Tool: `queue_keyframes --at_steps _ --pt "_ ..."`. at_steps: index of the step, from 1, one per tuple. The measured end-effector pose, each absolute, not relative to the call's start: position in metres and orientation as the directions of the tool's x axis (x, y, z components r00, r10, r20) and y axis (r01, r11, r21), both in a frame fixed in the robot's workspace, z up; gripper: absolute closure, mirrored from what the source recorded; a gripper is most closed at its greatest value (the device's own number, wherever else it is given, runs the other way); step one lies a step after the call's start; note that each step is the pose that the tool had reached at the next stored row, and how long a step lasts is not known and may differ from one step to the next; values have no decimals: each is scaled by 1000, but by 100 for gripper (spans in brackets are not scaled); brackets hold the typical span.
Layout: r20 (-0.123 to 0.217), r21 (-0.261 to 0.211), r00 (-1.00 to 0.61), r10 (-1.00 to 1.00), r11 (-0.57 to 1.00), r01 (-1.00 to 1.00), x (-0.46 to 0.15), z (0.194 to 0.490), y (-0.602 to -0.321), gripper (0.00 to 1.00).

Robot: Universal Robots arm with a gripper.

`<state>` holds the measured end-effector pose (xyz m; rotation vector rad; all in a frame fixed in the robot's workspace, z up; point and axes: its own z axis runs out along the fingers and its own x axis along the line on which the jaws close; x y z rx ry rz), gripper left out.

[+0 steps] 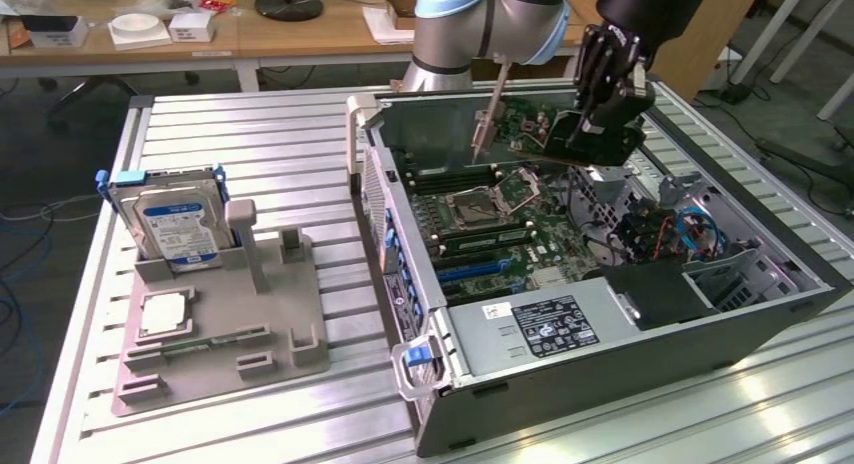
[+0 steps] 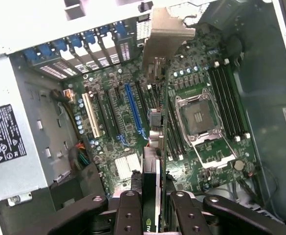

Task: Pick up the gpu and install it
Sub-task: 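Insert the gpu into the slot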

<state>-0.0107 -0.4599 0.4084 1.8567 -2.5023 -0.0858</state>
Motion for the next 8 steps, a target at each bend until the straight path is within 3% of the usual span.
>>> queue_keyframes --at_steps 8 --pt "-13 59 -209 -978 208 -976 -11 408 -460 73"
